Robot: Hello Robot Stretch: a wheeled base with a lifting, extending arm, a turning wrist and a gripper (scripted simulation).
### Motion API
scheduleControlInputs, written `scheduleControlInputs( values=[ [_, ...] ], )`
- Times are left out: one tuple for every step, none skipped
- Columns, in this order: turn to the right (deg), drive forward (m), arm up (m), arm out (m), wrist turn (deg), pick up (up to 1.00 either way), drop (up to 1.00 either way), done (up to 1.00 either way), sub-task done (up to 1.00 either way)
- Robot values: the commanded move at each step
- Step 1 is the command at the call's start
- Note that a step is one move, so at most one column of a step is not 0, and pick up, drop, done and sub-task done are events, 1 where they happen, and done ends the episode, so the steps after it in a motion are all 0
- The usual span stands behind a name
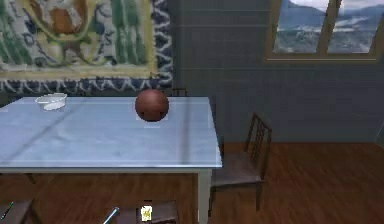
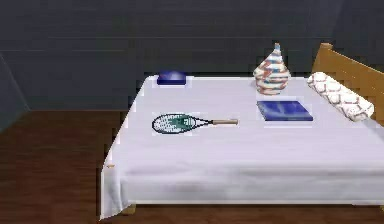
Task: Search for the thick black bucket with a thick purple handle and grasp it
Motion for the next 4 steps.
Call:
scheduleControlInputs(
  values=[
    [-45.0, 0.0, 0.0, 0.0, 0.0, 0.0, 0.0, 0.0, 0.0],
    [-45.0, 0.0, 0.0, 0.0, 0.0, 0.0, 0.0, 0.0, 0.0],
    [-36.0, 0.0, 0.0, 0.0, 0.0, 0.0, 0.0, 0.0, 0.0],
    [0.0, 1.0, 0.0, 0.0, 0.0, 0.0, 0.0, 0.0, 0.0]
  ],
)
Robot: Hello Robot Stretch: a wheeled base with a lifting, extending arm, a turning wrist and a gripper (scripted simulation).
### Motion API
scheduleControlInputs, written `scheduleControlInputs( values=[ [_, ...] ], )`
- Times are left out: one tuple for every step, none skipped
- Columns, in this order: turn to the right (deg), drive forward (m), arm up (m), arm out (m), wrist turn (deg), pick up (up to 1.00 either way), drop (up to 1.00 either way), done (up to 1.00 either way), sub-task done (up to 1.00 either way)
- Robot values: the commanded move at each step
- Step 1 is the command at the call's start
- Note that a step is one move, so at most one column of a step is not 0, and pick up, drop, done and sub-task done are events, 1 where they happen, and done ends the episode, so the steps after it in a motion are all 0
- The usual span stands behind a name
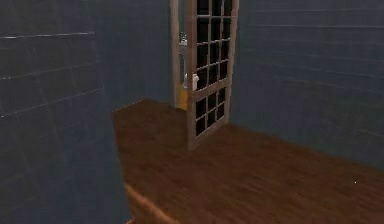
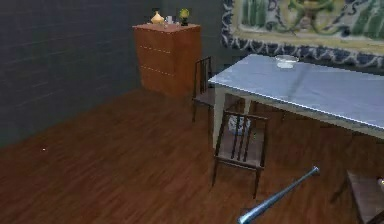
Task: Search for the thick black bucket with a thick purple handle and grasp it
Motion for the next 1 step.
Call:
scheduleControlInputs(
  values=[
    [-3.0, 0.0, 0.0, 0.0, 0.0, 0.0, 0.0, 0.0, 0.0]
  ],
)
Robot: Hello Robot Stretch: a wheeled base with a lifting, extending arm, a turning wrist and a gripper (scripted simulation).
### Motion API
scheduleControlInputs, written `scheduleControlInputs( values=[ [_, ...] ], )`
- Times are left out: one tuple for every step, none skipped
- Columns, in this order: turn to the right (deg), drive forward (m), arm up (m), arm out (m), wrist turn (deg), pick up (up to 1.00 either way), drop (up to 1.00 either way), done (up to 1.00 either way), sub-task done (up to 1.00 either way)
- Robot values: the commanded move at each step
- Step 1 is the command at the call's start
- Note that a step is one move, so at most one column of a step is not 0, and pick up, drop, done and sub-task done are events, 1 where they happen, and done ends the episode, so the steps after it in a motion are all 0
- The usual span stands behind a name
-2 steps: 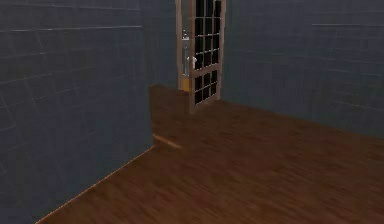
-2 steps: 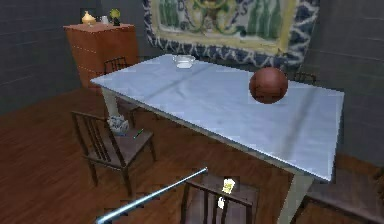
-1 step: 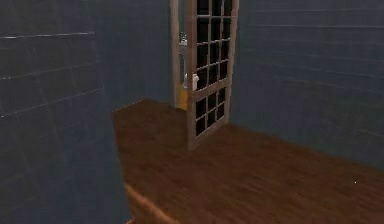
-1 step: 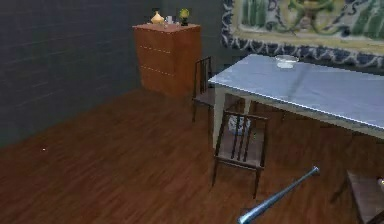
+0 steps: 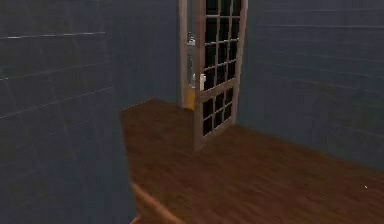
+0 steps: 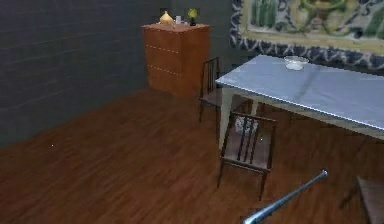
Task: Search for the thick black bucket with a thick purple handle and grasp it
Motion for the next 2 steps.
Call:
scheduleControlInputs(
  values=[
    [18.0, 0.0, 0.0, 0.0, 0.0, 0.0, 0.0, 0.0, 0.0],
    [0.0, 0.9, 0.0, 0.0, 0.0, 0.0, 0.0, 0.0, 0.0]
  ],
)
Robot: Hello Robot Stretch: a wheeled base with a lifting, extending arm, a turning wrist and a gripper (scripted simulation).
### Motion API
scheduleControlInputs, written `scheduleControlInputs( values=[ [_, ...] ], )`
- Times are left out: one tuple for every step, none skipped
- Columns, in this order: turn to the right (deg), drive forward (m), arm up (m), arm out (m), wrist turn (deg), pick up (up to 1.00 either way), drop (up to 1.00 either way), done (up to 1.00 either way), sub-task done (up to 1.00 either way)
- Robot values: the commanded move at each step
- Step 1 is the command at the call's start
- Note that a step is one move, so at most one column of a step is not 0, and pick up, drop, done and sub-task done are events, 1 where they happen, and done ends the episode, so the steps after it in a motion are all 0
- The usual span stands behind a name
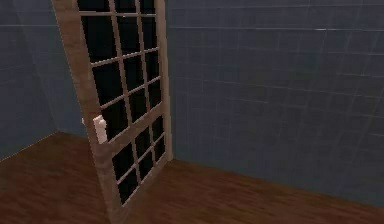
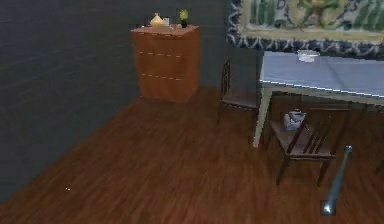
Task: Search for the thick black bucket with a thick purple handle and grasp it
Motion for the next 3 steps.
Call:
scheduleControlInputs(
  values=[
    [21.0, 0.0, 0.0, 0.0, 0.0, 0.0, 0.0, 0.0, 0.0],
    [0.0, 0.05, 0.0, 0.0, 0.0, 0.0, 0.0, 0.0, 0.0],
    [-45.0, 0.0, 0.0, 0.0, 0.0, 0.0, 0.0, 0.0, 0.0]
  ],
)
